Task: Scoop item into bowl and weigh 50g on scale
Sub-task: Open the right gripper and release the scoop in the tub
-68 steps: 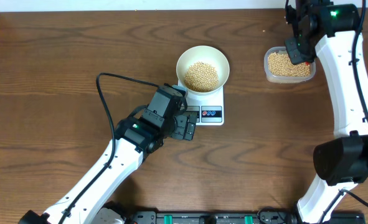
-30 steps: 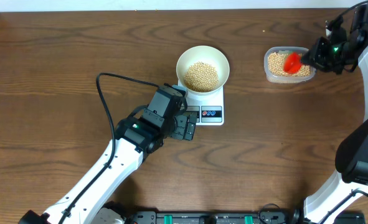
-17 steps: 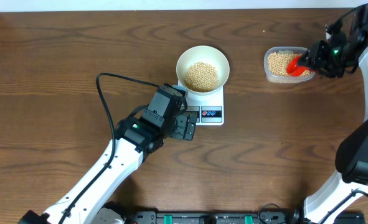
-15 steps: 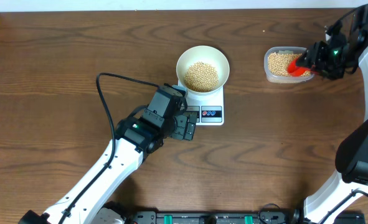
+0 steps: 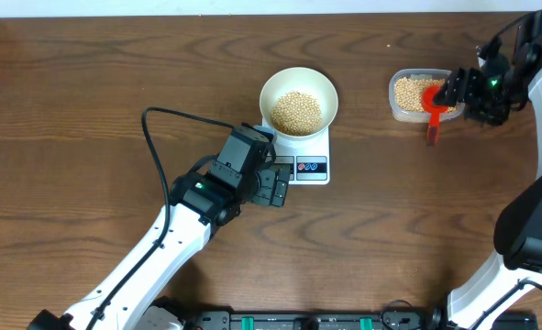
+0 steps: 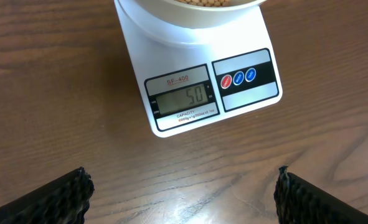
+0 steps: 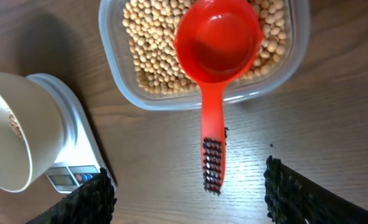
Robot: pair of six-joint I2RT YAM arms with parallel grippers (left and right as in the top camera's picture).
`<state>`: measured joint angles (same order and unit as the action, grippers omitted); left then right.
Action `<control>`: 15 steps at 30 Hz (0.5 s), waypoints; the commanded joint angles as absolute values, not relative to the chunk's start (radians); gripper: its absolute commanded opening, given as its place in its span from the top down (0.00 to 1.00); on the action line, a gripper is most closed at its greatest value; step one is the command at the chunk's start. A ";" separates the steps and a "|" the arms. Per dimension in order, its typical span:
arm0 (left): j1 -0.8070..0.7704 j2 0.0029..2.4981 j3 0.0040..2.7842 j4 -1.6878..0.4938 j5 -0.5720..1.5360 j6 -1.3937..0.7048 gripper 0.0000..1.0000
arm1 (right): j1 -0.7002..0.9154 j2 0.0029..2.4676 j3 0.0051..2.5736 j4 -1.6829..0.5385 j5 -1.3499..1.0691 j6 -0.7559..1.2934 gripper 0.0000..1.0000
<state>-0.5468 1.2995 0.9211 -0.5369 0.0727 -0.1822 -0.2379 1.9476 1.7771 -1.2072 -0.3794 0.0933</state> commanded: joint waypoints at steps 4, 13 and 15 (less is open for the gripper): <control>-0.546 1.286 0.921 -0.537 0.067 -0.172 0.05 | -0.275 1.914 1.811 -1.258 -0.357 0.037 0.22; -0.546 1.286 0.921 -0.537 0.068 -0.172 0.05 | -0.332 1.703 1.852 -1.322 -0.286 0.002 0.15; -0.546 1.286 0.921 -0.538 0.067 -0.172 0.05 | -0.340 1.651 1.852 -1.341 -0.261 0.002 0.14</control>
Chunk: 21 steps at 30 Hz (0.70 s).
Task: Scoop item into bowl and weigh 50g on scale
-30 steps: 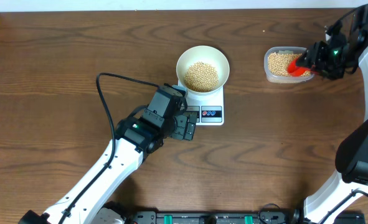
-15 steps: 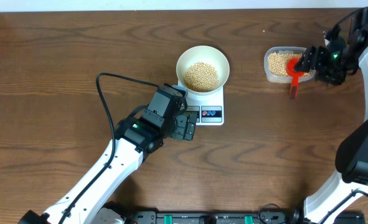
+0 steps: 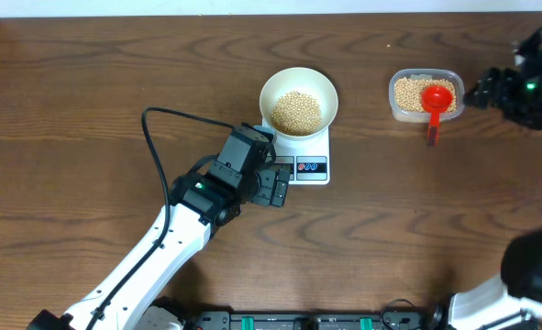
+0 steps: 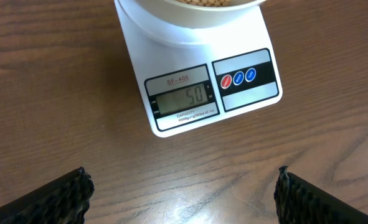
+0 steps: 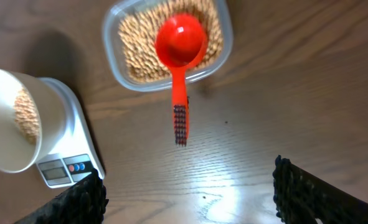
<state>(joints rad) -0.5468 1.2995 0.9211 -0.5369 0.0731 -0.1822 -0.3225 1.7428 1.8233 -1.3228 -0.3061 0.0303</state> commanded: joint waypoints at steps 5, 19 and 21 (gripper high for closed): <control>-0.546 1.286 0.921 -0.537 0.067 -0.172 0.04 | -0.347 1.520 1.852 -1.404 -0.201 -0.002 0.11; -0.546 1.286 0.921 -0.538 0.068 -0.172 0.05 | -0.347 1.321 1.852 -1.633 -0.173 -0.001 0.01; -0.546 1.286 0.921 -0.537 0.067 -0.172 0.05 | -0.347 1.320 1.852 -1.655 -0.173 -0.001 0.01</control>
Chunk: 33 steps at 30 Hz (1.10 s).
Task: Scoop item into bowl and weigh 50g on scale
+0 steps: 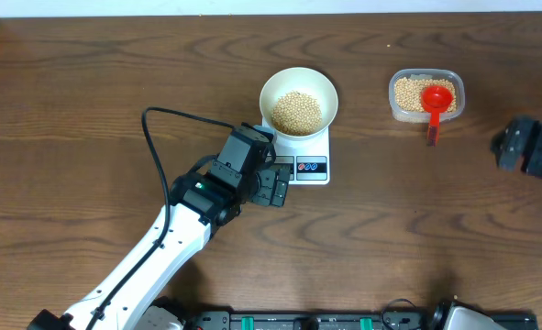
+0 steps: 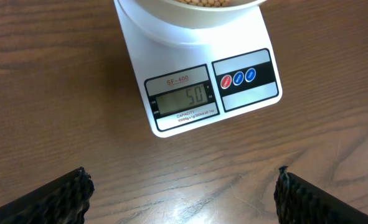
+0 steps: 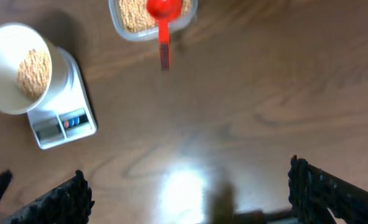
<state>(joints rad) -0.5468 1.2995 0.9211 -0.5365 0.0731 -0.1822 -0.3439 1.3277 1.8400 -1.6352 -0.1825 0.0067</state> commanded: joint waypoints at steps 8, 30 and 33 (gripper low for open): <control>-0.546 1.286 0.921 -0.537 0.067 -0.172 0.05 | -0.347 1.320 1.851 -1.683 -0.178 0.002 0.01; -0.546 1.286 0.921 -0.537 0.067 -0.172 0.05 | -0.345 1.183 1.847 -1.424 -0.324 -0.091 0.01; -0.546 1.286 0.921 -0.537 0.067 -0.172 0.05 | -0.340 1.127 1.788 -1.363 -0.312 -0.092 0.01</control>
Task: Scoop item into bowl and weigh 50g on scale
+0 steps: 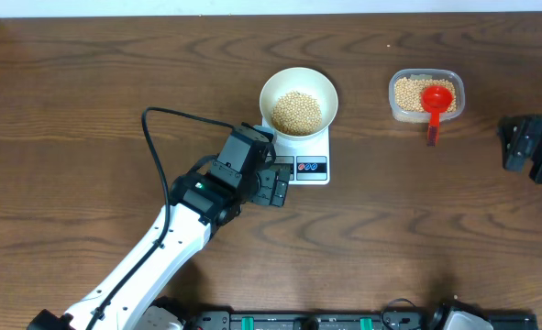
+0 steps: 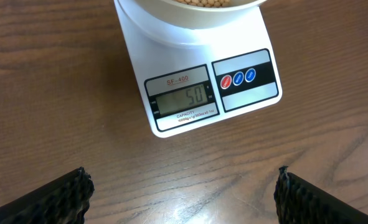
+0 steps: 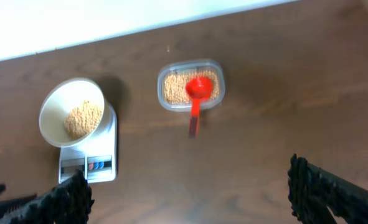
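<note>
A cream bowl [image 1: 298, 101] of soybeans sits on the white scale [image 1: 309, 170]; in the left wrist view the scale's display [image 2: 185, 99] reads 50. The red scoop [image 1: 436, 103] rests in the clear tub of soybeans [image 1: 408, 94], its handle hanging over the near rim. My left gripper [image 2: 182, 190] stands open just in front of the scale with nothing between its fingers. My right gripper [image 3: 190, 186] is open and empty, raised high at the table's right edge; the right wrist view takes in the bowl [image 3: 71, 112], the tub [image 3: 192, 92] and the scoop [image 3: 198, 93] from far off.
The left arm's black cable [image 1: 156, 147] loops over the table left of the scale. A pale wall [image 3: 109, 25] runs along the table's far edge. Bare brown wood lies between the scale and the tub.
My right gripper has risen higher, so its camera now looks at the table from further off. The left gripper, bowl, scale reading and scoop are unchanged.
My right gripper stood open right at the scoop's handle, the scoop lying in the tub. It then stood further to the right, then near the right edge, and now high up there. The display read 50 at every moment and the left arm stayed still.
</note>
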Robot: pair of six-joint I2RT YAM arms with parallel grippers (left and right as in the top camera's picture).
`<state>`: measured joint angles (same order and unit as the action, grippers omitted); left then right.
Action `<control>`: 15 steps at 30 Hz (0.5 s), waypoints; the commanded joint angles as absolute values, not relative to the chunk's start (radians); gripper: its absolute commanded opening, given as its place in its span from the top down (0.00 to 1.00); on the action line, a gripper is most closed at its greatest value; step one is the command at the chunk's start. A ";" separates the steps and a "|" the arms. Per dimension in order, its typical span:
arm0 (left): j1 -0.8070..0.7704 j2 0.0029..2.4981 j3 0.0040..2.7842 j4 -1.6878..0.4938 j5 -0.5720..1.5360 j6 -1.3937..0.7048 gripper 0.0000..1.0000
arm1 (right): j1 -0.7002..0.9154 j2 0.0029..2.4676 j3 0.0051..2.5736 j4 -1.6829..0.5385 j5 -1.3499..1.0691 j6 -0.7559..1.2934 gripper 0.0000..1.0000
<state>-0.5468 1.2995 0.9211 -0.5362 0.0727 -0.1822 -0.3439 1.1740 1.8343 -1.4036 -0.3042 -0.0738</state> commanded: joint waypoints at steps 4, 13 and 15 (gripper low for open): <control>-0.546 1.286 0.921 -0.538 0.067 -0.172 0.05 | -0.320 1.020 1.594 -1.203 -0.257 -0.092 0.01; -0.546 1.286 0.921 -0.537 0.067 -0.172 0.05 | -0.310 0.721 1.026 -0.616 -0.280 -0.091 0.01; -0.546 1.286 0.921 -0.537 0.067 -0.172 0.05 | -0.299 0.658 0.895 -0.480 -0.280 -0.091 0.01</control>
<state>-0.5468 1.2995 0.9203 -0.5362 0.0727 -0.1822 -0.3210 0.7460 1.0603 -0.6044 -0.2672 -0.0864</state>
